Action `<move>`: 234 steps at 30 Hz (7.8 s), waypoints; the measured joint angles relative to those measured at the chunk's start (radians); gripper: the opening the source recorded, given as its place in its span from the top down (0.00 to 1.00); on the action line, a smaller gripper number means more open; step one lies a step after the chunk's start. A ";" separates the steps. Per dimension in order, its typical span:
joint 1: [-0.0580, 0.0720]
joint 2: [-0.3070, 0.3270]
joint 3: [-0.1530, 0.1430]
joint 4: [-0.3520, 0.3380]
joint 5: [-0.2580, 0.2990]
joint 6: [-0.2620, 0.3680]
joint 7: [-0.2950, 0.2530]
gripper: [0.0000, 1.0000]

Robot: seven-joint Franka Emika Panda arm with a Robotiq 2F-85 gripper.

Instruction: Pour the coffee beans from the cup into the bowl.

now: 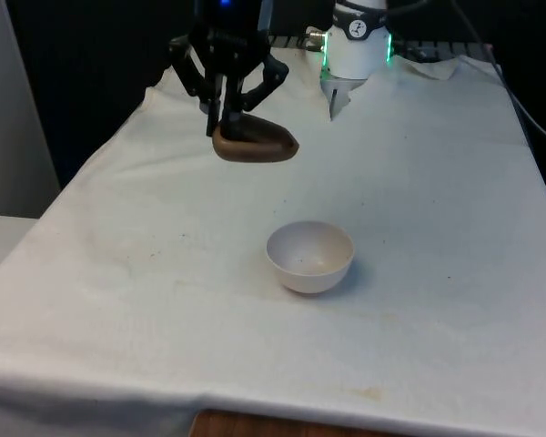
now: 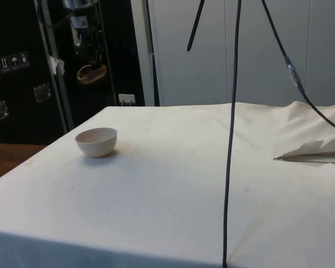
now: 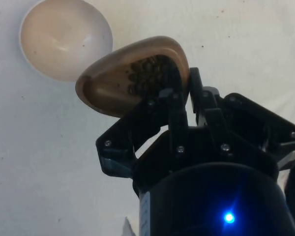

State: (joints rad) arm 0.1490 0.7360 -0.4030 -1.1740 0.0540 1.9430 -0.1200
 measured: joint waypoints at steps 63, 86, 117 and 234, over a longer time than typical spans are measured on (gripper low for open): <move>0.011 -0.004 0.186 -0.168 -0.399 0.068 0.364 1.00; 0.013 -0.021 0.279 -0.202 -0.633 -0.016 0.523 1.00; 0.008 0.061 0.288 -0.106 -0.712 -0.021 0.583 1.00; 0.029 0.264 0.673 -0.133 -1.725 -0.667 1.026 1.00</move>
State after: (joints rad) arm 0.1780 1.0000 0.2700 -1.3070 -1.6710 1.2760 0.9060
